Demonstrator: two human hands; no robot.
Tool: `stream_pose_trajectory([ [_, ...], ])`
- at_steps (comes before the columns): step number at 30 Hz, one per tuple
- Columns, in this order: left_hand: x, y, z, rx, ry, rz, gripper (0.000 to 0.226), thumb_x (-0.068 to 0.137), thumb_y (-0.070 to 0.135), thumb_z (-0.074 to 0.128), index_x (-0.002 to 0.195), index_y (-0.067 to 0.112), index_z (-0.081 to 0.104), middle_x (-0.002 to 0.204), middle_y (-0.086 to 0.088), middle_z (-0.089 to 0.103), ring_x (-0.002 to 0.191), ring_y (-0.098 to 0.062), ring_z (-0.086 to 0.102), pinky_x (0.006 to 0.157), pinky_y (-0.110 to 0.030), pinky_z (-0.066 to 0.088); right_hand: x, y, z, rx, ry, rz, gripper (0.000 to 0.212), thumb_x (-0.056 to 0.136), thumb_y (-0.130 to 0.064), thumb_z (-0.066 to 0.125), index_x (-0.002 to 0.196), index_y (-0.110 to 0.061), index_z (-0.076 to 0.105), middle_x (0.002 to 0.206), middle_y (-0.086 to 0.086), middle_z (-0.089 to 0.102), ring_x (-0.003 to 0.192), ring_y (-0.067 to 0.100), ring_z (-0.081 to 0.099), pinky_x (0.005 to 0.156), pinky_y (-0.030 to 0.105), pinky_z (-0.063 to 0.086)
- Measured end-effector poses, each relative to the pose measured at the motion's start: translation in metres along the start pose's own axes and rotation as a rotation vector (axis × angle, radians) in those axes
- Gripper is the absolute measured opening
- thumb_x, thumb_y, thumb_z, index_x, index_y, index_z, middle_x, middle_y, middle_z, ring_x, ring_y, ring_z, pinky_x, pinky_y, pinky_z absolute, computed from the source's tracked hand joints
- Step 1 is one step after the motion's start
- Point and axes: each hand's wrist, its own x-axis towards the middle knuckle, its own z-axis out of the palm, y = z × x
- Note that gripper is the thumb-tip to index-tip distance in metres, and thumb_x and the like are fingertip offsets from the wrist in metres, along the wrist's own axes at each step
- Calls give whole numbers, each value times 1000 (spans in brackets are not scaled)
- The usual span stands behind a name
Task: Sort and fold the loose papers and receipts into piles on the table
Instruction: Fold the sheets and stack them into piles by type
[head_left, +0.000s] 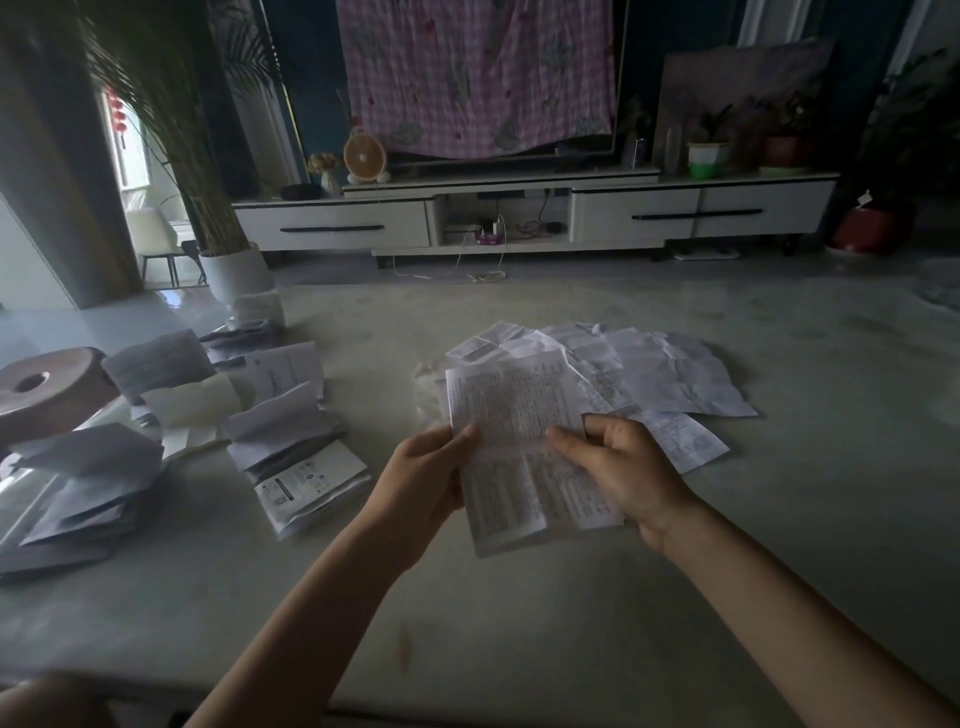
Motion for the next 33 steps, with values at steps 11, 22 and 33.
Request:
stream_pose_trajectory([
  [11,-7,4,4,784,-267,74,24,93,14,53,89,-8,63,69,-8,50,61,-14,44,57,-25,38,-7,-32,-2,-1032,66,-814,42,82,-47,53,113,-20,62,114,-5,62,113,14,46,99,29,21],
  [22,-15,16,-17,840,-352,-82,29,93,17,51,98,-9,64,86,-13,67,72,-14,65,67,-22,55,7,-22,-13,-570,-102,-414,14,80,-25,70,71,-18,62,57,-13,52,53,-11,50,54,6,37],
  [33,-7,52,-47,698,-229,-501,24,98,9,34,99,20,56,66,6,72,60,-9,69,57,-19,54,8,-29,4,-568,-355,-377,11,82,-28,67,76,-20,63,75,-12,63,68,-7,57,65,6,42],
])
